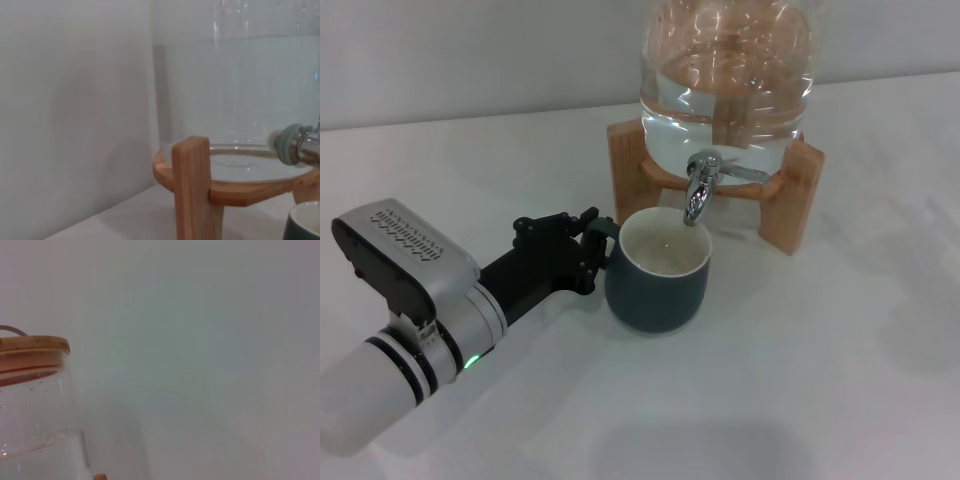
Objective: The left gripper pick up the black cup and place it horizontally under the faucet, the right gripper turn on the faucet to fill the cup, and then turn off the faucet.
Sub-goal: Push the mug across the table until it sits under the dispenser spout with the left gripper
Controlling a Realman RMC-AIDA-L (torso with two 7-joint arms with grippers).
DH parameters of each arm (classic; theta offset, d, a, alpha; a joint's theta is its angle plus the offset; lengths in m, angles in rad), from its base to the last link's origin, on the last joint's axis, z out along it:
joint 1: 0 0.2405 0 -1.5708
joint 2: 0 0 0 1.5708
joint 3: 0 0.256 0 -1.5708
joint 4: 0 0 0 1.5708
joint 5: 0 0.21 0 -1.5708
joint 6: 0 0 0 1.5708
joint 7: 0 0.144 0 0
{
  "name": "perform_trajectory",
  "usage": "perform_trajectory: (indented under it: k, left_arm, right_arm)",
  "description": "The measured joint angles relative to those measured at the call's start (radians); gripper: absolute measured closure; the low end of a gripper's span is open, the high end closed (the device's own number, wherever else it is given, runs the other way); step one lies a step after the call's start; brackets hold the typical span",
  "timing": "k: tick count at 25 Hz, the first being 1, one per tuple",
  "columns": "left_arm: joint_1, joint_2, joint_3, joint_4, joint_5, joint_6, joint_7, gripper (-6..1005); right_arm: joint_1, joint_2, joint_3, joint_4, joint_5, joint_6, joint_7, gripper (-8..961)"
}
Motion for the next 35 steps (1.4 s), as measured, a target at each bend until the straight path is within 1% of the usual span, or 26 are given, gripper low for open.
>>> perform_trajectory:
  k: [17, 28, 35]
  left_arm:
    - [-0.015, 0.002, -0.002, 0.009, -0.013, -0.009, 0.006, 861]
    - [-0.022, 0.004, 0.002, -0.001, -0.013, 0.007, 0.001, 861]
    - [-0.03, 0.004, -0.002, 0.0, -0.013, 0.041, 0.006, 861]
  right_arm:
    - [0.0, 0.001, 0.0, 0.011, 0.0, 0.012, 0.0, 105]
    - [0.0, 0.001, 0.0, 0.011, 0.0, 0.012, 0.0, 105]
    - [0.0, 0.001, 0.0, 0.012, 0.0, 0.013, 0.0, 105]
